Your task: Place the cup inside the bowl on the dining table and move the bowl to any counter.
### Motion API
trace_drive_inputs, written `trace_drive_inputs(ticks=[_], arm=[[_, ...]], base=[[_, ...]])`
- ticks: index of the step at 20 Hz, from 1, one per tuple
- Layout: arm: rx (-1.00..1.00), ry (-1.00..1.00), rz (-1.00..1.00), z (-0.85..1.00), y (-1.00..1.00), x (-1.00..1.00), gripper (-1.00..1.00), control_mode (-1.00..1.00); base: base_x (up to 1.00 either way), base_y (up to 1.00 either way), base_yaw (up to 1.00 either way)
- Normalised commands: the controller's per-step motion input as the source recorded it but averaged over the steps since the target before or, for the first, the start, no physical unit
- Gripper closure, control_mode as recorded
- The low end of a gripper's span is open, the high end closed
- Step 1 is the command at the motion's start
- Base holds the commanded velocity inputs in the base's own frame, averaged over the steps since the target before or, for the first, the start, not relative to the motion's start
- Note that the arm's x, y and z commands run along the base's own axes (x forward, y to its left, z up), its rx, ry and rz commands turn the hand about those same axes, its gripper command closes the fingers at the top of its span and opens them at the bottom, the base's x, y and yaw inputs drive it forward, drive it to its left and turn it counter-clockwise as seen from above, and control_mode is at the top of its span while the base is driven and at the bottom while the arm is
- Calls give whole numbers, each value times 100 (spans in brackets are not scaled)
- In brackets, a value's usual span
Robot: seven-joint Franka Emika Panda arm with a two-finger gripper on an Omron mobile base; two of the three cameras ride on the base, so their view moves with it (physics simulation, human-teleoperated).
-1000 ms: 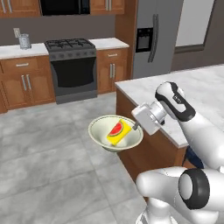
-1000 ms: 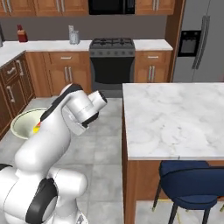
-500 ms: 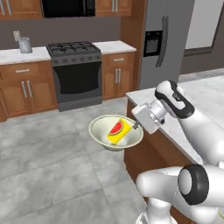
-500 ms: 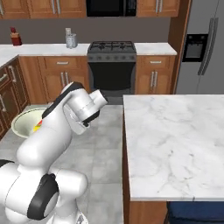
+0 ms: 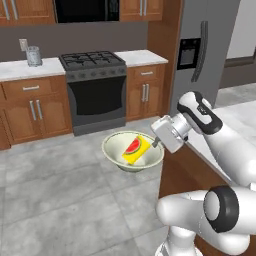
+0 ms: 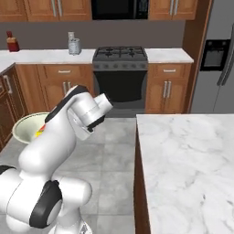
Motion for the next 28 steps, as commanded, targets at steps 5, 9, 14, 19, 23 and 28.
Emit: trace_drive_inputs(ticks=[5,9,14,19,23,28], arm=[[0,0,0,0,0,0,100,100],[0,0,0,0,0,0,100,100],[0,0,0,0,0,0,100,100],[0,0,0,0,0,0,100,100],[0,0,0,0,0,0,100,100],[0,0,0,0,0,0,100,100]], base=[[28,92,0],[24,93,0],[65,60,0],[100,37,0],[88,42,0],[64,63,0]])
